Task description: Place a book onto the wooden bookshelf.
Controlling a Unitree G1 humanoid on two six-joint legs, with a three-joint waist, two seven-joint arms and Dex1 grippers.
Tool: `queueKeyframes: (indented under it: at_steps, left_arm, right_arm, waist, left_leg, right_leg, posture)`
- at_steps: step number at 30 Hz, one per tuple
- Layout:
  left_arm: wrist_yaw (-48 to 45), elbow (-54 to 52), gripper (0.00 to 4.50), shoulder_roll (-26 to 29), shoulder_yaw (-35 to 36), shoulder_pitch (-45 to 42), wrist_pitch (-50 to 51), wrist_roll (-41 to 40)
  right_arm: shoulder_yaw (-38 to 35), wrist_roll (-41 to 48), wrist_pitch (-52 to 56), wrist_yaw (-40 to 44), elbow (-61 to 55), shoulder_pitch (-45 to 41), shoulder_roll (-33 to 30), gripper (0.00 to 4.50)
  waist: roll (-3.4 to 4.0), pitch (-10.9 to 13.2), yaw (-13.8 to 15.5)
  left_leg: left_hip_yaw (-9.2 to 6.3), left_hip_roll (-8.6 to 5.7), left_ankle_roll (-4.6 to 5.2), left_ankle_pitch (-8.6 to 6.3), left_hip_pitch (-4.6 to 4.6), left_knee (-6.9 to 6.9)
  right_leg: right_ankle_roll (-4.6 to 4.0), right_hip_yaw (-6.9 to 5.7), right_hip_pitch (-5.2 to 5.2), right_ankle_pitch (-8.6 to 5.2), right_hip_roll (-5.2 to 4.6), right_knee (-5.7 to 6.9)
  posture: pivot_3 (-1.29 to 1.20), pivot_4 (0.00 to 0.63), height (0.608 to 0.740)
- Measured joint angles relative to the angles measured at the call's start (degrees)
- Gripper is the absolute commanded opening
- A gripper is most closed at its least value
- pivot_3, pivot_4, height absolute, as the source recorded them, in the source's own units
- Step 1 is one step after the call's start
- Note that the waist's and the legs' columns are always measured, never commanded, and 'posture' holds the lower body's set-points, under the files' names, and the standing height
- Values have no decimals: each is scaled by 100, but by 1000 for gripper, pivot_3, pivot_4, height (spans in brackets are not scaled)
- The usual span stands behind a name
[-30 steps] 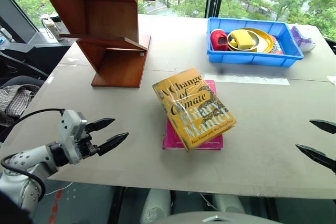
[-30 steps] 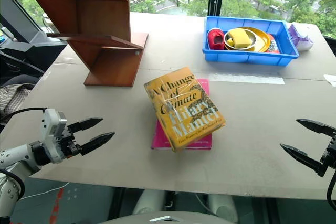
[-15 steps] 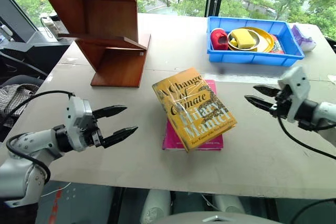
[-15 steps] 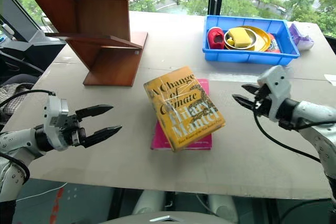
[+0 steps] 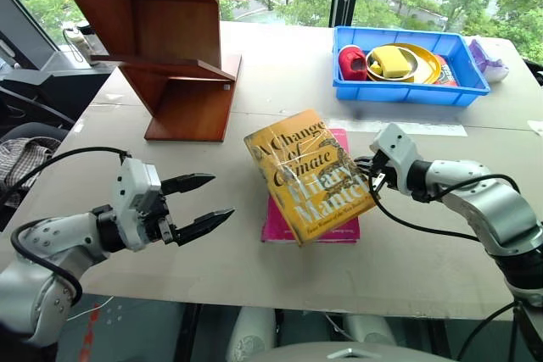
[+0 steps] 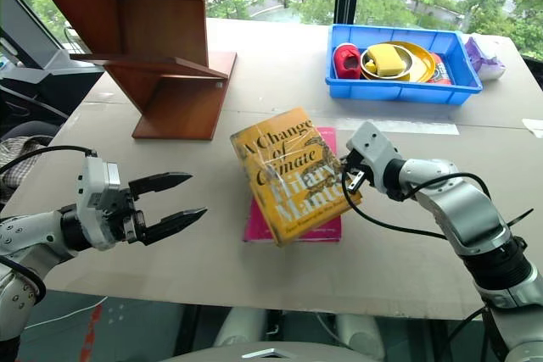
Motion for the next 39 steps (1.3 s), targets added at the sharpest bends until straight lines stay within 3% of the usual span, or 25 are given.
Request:
queueKeyframes:
  at_steps: [16,21,25,30,36,39]
  left_arm:
    - [284,11,4292,-27,79,357,196,-10]
    - [551,319,4292,-119,75,384,416,-33]
    - [1006,666,4292,-111,86,165,1257,-340]
    - [1263,1364,4292,31,279,-454,2910,-1600]
    - [1446,2386,4292,155,142,-1488,4623,-2660]
    - [1630,2928,4292,112,-55,-2112,5215,-2818]
  right_arm:
    - [161,-269,-30,199,67,-99,586,39]
    - [-339,-265,-244,261,58,242,307,39]
    - [-954,173,-759,781,-24,871,288,39]
    - [-1752,731,-1398,1594,-166,1459,-9,1656]
    - [-2897,1687,-1650,2581,-535,2225,-538,4420]
    - [-3451,2088,-1631,2838,-711,2518,-794,4478]
  waist:
    - [1,0,4]
    - [0,0,19]
    - [-1,0,15]
    - [-1,0,4]
    - [0,2,7]
    - [-1,2,16]
  left_leg:
    - [0,0,0,0,2,0]
    - [0,-2,0,0,1,0]
    - [-5,-1,0,0,2,0]
    - [-7,-2,0,0,5,4]
    - [-12,-3,0,0,10,4]
    - [-14,-4,0,0,12,4]
  right_leg:
    - [-8,-2,0,-4,-1,2]
    - [-8,-3,1,-4,-4,1]
    - [1,-6,2,0,2,6]
    - [5,-9,6,1,13,9]
    - [4,-12,12,1,23,11]
    - [4,-13,14,1,24,13]
  posture:
    - [0,150,740]
    - [0,150,740]
    - [0,150,740]
    - [0,150,740]
    - [0,150,740]
    - [0,150,740]
